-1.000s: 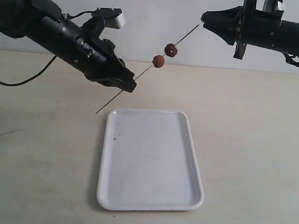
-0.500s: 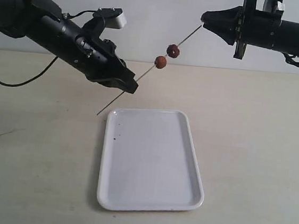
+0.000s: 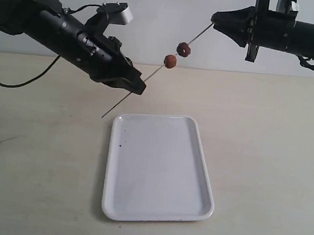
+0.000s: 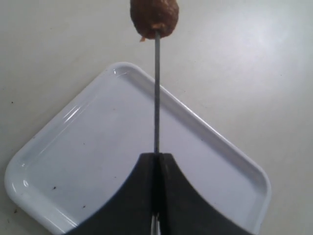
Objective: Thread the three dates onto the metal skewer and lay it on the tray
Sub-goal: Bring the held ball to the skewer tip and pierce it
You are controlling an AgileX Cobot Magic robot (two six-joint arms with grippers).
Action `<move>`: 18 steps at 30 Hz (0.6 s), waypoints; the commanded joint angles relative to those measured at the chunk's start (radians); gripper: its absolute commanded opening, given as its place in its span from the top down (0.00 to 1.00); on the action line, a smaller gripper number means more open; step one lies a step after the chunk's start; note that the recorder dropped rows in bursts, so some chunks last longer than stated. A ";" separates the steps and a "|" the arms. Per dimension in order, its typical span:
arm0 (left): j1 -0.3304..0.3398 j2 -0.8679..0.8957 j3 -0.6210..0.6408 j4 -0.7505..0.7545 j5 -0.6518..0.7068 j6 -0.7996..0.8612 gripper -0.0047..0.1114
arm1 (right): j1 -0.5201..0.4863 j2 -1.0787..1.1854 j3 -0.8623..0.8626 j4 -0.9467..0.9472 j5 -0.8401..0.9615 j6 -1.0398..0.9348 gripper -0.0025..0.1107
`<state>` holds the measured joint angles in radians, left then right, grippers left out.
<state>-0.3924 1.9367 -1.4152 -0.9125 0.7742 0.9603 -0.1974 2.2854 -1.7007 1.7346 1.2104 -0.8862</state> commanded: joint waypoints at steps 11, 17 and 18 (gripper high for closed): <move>-0.004 -0.014 -0.007 -0.037 0.008 0.027 0.96 | 0.000 -0.003 -0.002 0.010 0.011 -0.009 0.82; -0.004 -0.014 -0.007 -0.129 -0.010 0.121 0.96 | 0.000 -0.003 -0.002 0.010 0.011 -0.009 0.82; -0.004 -0.012 -0.007 -0.145 -0.010 0.134 0.96 | 0.000 -0.003 -0.002 0.010 0.011 -0.009 0.82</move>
<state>-0.3924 1.9367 -1.4152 -0.9900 0.7765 1.0405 -0.1974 2.2854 -1.7007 1.7452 1.2104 -0.8862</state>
